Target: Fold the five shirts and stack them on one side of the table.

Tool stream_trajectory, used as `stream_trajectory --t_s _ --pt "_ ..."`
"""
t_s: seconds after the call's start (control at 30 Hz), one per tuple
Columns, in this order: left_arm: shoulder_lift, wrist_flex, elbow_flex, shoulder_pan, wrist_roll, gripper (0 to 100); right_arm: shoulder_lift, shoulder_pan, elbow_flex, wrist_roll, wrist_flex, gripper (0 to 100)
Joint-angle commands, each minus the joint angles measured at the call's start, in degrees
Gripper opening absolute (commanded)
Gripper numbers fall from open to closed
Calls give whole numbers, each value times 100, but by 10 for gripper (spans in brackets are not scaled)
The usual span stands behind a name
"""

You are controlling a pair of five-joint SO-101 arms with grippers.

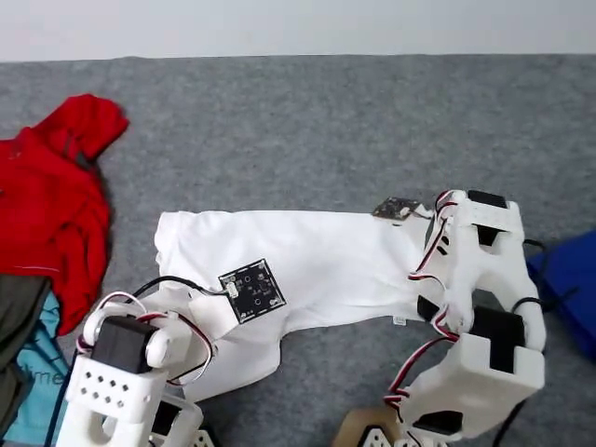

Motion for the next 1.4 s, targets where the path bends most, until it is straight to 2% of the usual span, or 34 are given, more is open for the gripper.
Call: stream_trajectory --t_s 0.0,0.17,0.33,0.5,0.63,0.73,0.83,0.93,1.1,1.37 --pt "-70 -264 -171 -53 668 158 -356 -22 -633 -62 365 258" --pt "-70 -466 -541 -9 1477 217 -356 -31 -1415 -62 1051 258" --pt "-70 -624 -778 -53 1547 215 -356 -66 -2330 -62 1710 257" --pt "-26 -1635 -690 -510 1574 203 -303 -251 -2945 -70 1807 256" --pt "-26 -2971 -92 -1073 1556 109 -295 -488 -3007 -501 1411 238" --pt "-18 -4044 549 -1371 1556 13 -286 -655 -2971 -1134 743 129" --pt "-18 -4949 1270 -1521 1565 3 -127 -857 -2971 -1837 110 2" --pt "-18 -5582 1851 -1547 1574 3 268 -1007 -2971 -2136 -251 20" --pt "-9 -6110 2352 -1556 1574 3 1103 -1138 -3015 -2180 -743 10" --pt "-9 -6136 2387 -1556 1582 3 1560 -1130 -3015 -2224 -892 10"
